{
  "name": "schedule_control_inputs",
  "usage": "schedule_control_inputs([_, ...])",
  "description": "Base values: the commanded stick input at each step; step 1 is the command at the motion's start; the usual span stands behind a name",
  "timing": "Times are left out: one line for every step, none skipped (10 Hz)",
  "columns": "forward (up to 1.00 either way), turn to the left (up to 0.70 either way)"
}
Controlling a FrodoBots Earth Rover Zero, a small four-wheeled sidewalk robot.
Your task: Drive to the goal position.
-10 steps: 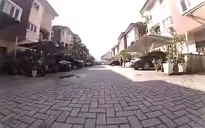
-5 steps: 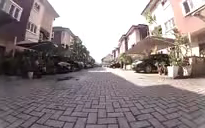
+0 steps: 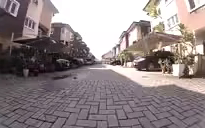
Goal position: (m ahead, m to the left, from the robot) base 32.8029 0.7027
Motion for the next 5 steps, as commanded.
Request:
schedule_control_inputs([0.69,0.03])
schedule_control_inputs([0.69,0.03])
schedule_control_inputs([0.69,0.03])
schedule_control_inputs([0.69,0.03])
schedule_control_inputs([0.69,0.03])
